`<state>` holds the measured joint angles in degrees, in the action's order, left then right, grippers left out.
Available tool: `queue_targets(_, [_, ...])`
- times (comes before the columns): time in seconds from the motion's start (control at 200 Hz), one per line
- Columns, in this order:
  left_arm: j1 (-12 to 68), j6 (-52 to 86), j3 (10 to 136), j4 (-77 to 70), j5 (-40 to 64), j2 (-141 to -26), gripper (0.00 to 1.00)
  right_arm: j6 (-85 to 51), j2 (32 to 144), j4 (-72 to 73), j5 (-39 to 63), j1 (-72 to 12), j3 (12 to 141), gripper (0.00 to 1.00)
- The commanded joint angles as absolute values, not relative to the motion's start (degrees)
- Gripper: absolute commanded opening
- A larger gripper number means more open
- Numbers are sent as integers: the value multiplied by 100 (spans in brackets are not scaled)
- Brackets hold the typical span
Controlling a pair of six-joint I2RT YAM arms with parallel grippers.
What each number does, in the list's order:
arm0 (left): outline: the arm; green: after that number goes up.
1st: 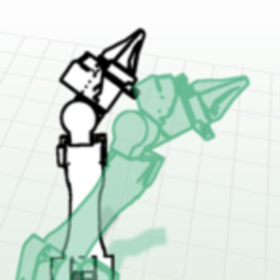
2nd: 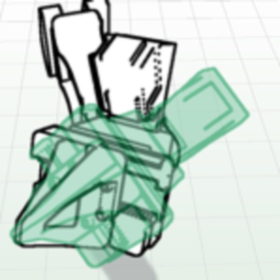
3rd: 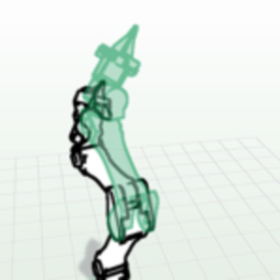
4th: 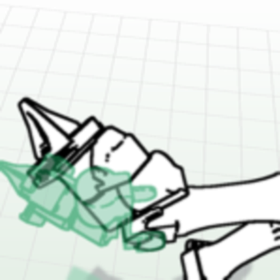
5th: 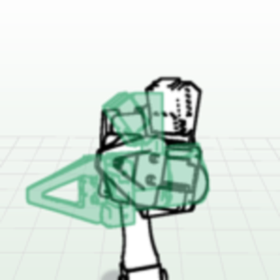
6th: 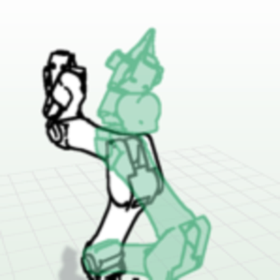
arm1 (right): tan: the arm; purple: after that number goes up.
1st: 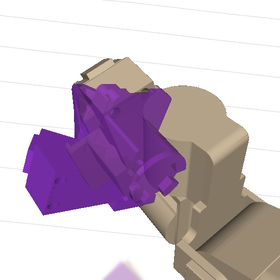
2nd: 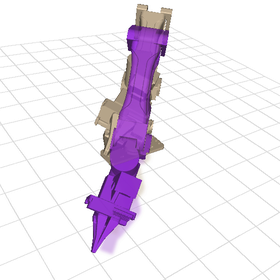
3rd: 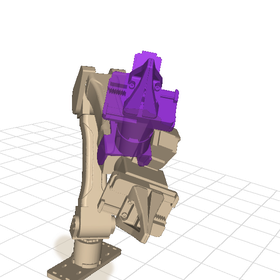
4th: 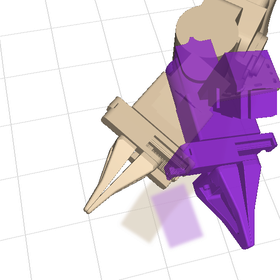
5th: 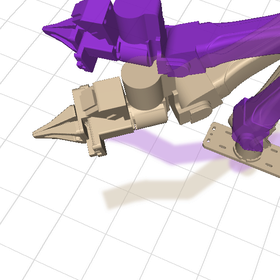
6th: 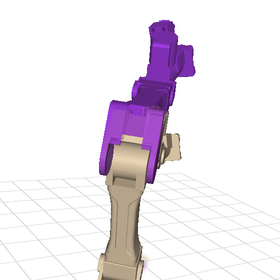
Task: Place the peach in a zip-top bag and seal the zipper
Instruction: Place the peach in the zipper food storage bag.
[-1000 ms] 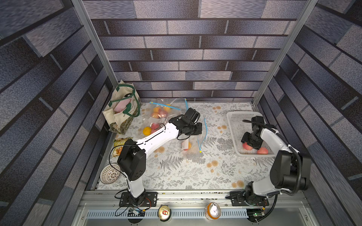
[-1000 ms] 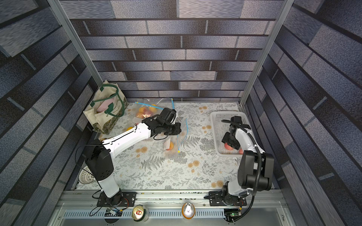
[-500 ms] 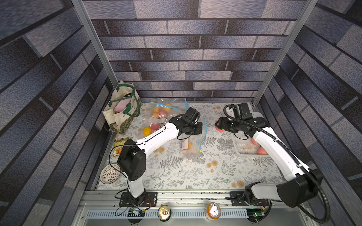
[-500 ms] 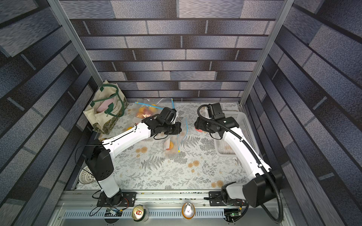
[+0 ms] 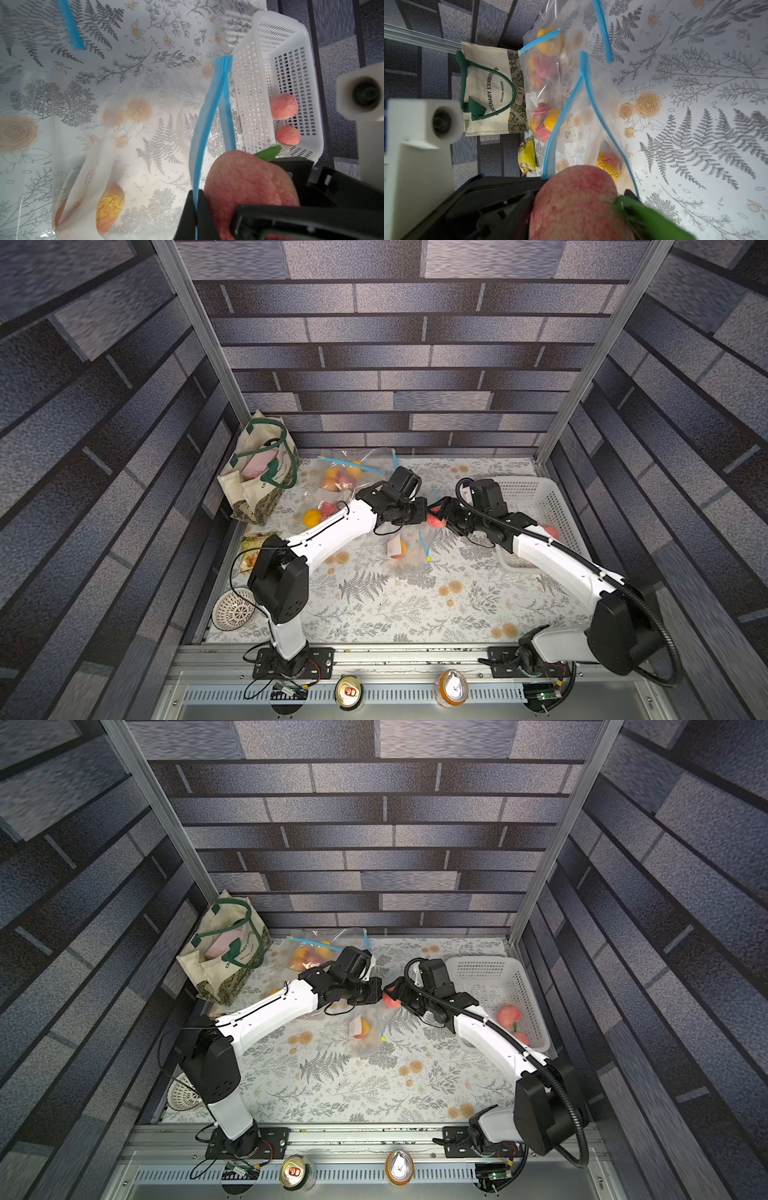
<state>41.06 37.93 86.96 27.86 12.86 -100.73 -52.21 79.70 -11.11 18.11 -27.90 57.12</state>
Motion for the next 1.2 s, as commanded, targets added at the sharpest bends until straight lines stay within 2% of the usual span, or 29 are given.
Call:
queue_targets(0.0, [4124,3851,8701,2541,1512,-9623,0,-5355,8102,-930,1741,-2867,5680,67])
queue_targets(0.256, [4142,3843,8666,2537,1460,-9583,0,-4410,8252,-2557,755,-3216,6374,69])
queue_targets(0.431, [4172,3806,8672,2488,1617,-9488,0,-4191,8498,-3090,403,-3457,6715,77])
queue_targets(0.606, [4125,3720,8572,2504,1678,-9432,0,-4140,8279,-3410,-46,-3524,6858,83])
queue_targets(0.882, [4150,3735,8694,2490,1943,-9729,0,-4201,8087,-3783,-117,-3703,7334,85])
queue_targets(1.197, [4227,3793,8874,2501,2049,-10049,0,-4645,7623,-3502,441,-3707,7109,88])
